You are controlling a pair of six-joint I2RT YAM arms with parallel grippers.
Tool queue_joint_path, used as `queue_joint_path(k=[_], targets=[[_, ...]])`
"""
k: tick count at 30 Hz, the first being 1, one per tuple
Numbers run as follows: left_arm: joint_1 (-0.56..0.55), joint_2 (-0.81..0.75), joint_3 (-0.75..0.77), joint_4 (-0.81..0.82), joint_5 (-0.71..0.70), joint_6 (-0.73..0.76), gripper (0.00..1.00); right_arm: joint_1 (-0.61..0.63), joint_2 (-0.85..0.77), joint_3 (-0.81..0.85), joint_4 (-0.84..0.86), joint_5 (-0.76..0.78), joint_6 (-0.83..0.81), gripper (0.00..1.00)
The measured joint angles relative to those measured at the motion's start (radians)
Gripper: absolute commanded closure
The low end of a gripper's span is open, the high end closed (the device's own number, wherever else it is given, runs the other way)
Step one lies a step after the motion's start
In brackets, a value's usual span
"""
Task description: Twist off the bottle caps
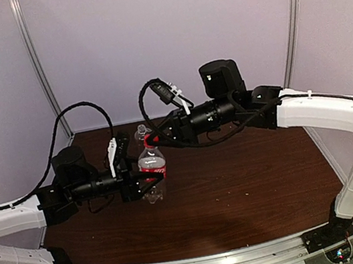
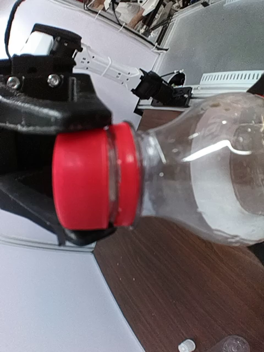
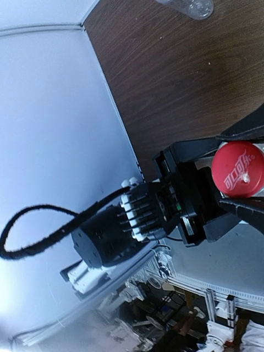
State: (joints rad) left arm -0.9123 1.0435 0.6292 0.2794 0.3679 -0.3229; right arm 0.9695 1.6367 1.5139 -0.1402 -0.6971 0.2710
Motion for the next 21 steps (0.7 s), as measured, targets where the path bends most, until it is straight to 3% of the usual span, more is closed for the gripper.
queue_joint_path(k=[6,11,14,21], targets=[[0.002,-0.008,-0.016,0.057,0.214,-0.011,0.71,-0.022,0.002,0.004,-0.002,-0.281,-0.160,0.86],[-0.006,-0.008,-0.023,0.093,0.337,-0.027,0.70,-0.026,0.018,0.011,0.012,-0.460,-0.248,0.85],[-0.007,-0.008,-0.035,0.117,0.370,-0.038,0.70,-0.028,0.029,0.010,0.035,-0.504,-0.261,0.84],[-0.007,-0.003,-0.038,0.133,0.375,-0.043,0.70,-0.028,0.022,-0.009,0.070,-0.493,-0.240,0.68]])
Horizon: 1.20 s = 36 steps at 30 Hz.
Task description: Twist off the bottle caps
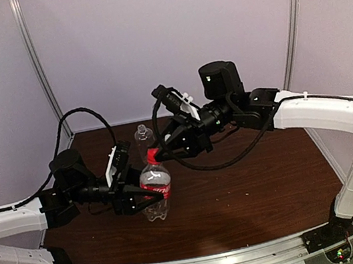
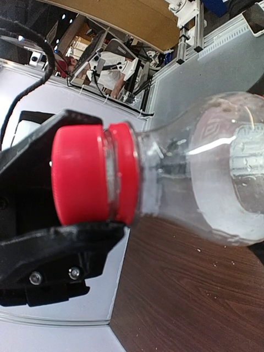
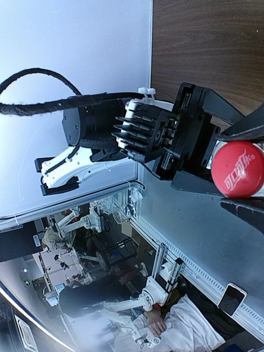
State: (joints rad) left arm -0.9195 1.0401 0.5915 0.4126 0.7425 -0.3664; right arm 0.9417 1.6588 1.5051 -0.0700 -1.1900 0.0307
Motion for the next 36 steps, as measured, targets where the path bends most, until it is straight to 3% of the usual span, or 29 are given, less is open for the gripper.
queue_joint_path(k=[7,12,28,36], targets=[[0.000,0.000,0.000,0.006,-0.072,0.014,0.70,-0.001,-0.024,-0.021,0.002,0.108,0.069,0.35],[0.000,0.000,0.001,-0.003,-0.142,0.029,0.71,-0.002,-0.040,-0.040,-0.004,0.183,0.111,0.22],[0.000,0.020,0.005,-0.043,-0.285,0.042,0.71,0.016,-0.097,-0.014,-0.088,0.562,0.245,0.15],[0.000,0.021,0.008,-0.055,-0.340,0.042,0.71,0.050,-0.063,0.064,-0.115,0.661,0.315,0.14]])
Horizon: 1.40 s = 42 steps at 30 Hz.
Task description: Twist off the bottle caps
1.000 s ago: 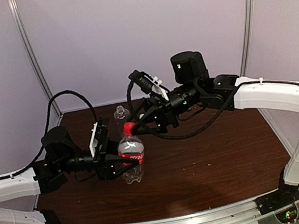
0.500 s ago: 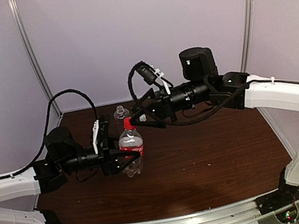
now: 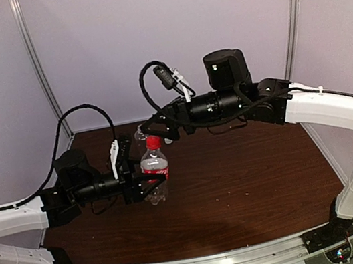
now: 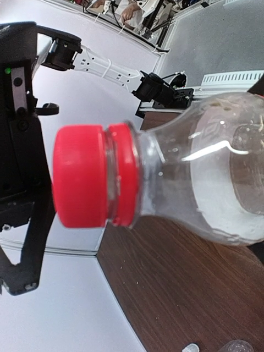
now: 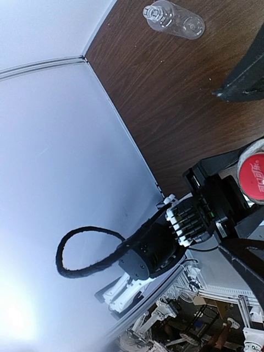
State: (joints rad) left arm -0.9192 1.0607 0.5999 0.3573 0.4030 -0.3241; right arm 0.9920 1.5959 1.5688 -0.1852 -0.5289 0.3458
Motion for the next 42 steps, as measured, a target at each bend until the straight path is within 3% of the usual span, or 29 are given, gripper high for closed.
queue_joint_path(k=[9,16,24,32,42], targets=[[0.000,0.002,0.011,-0.023,-0.057,0.000,0.71,0.023,0.018,0.005,-0.058,0.051,0.027,0.27],[0.000,0.002,0.011,-0.023,-0.084,0.000,0.71,0.025,0.028,0.006,-0.065,0.061,0.036,0.46],[0.000,-0.002,0.011,-0.034,-0.098,0.000,0.71,0.027,0.041,0.006,-0.065,0.060,0.048,0.59],[0.000,-0.010,0.011,-0.045,-0.112,-0.003,0.71,0.032,0.045,0.005,-0.064,0.054,0.044,0.82],[0.000,-0.023,0.011,-0.061,-0.112,0.001,0.71,0.032,0.045,0.005,-0.063,0.053,0.009,0.92]])
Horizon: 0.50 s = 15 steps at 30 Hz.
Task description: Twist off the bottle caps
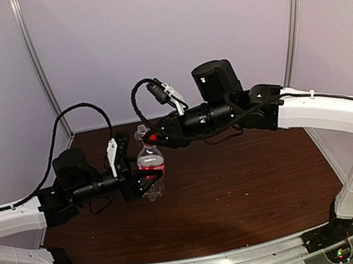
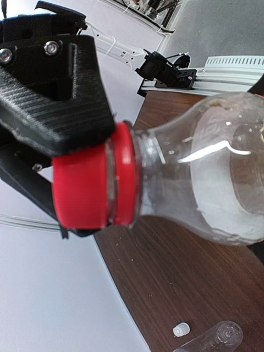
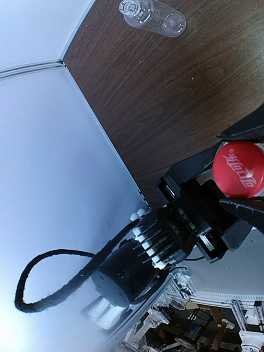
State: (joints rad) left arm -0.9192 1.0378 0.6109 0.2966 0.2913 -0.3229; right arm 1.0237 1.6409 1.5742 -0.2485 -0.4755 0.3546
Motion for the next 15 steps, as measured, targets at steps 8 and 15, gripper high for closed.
queue_joint_path(k=[8,15], targets=[[0.003,-0.017,-0.016,0.029,0.090,0.011,0.70,-0.019,0.000,0.000,0.007,-0.164,-0.134,0.88],[0.004,-0.022,-0.048,0.129,0.295,-0.003,0.70,-0.041,0.018,0.036,-0.031,-0.456,-0.349,0.83]])
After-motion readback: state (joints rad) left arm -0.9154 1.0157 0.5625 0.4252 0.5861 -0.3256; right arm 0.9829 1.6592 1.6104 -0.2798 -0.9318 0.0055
